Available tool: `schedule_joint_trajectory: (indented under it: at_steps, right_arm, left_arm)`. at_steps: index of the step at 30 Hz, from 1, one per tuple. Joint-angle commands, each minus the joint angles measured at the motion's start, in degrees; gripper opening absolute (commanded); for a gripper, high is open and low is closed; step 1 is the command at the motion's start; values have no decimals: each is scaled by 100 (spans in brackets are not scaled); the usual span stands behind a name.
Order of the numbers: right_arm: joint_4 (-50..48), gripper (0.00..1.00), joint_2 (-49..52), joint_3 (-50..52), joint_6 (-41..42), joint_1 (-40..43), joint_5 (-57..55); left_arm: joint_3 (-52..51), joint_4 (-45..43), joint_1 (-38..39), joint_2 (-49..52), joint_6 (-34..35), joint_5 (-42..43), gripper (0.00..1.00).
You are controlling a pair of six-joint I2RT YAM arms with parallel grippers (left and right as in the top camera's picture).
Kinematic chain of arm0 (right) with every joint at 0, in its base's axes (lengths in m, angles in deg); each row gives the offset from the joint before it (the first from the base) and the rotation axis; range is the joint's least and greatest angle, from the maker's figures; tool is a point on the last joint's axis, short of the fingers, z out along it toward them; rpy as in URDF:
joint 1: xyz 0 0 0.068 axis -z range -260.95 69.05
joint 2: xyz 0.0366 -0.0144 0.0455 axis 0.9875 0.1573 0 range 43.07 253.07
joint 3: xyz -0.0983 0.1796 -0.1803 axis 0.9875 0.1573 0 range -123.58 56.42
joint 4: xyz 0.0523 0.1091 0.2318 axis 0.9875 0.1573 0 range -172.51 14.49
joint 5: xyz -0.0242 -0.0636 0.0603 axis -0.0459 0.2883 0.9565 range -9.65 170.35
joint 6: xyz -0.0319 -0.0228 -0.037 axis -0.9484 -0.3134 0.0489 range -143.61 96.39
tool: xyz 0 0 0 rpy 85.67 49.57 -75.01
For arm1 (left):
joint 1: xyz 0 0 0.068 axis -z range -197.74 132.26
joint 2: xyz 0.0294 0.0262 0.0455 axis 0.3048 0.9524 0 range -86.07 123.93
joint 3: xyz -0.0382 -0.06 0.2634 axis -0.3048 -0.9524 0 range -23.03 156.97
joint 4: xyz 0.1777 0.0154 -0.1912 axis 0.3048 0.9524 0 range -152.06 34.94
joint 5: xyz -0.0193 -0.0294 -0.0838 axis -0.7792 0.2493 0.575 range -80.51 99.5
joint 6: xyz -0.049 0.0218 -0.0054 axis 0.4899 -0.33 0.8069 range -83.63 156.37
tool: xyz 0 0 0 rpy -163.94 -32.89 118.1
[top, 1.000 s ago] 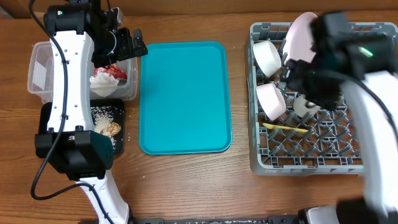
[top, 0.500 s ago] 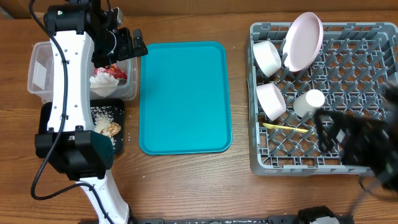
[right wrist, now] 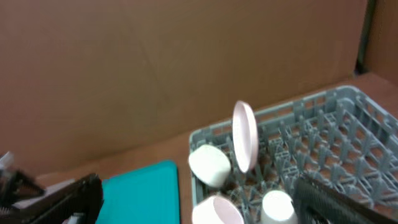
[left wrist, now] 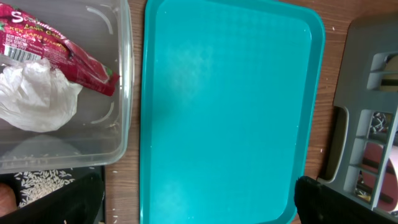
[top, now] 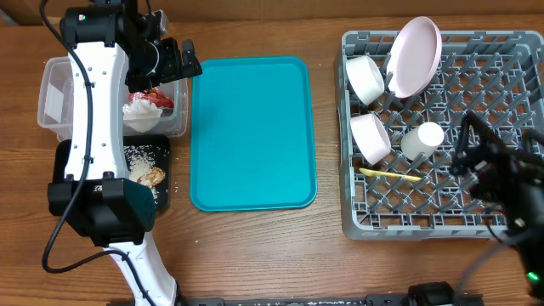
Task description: Sort waste into correct bins and load items into the dishwasher
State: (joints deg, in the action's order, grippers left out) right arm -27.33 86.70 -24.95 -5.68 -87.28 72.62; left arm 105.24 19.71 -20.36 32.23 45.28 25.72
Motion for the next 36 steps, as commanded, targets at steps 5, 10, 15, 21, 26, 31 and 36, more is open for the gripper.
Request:
schedule_joint_trajectory:
  at_steps: [5,10,15,21,26,31,36]
  right_arm:
    - [-2623,100,-1305,3241,-42,332,127]
    - [-4393,100,-2271,5316,-39,352,402]
    - [-5294,100,-3252,6793,-35,352,588]
    - [-5320,100,-4046,7689,-35,350,592]
    - [-5320,100,-4282,8087,-35,341,595]
    - [-5062,100,-4350,8091,-35,341,658]
    - [-5056,100,-4347,8091,-37,341,656]
  left_arm:
    - [85,0,76,-28,33,-35,100]
    - [85,2,81,-28,33,-35,100]
    - [85,0,81,-28,33,-35,100]
    - [85,2,81,-28,33,-37,100]
    - [85,0,81,-28,33,-35,100]
    - [85,0,66,-28,33,-37,100]
    - [85,2,70,-28,31,-37,100]
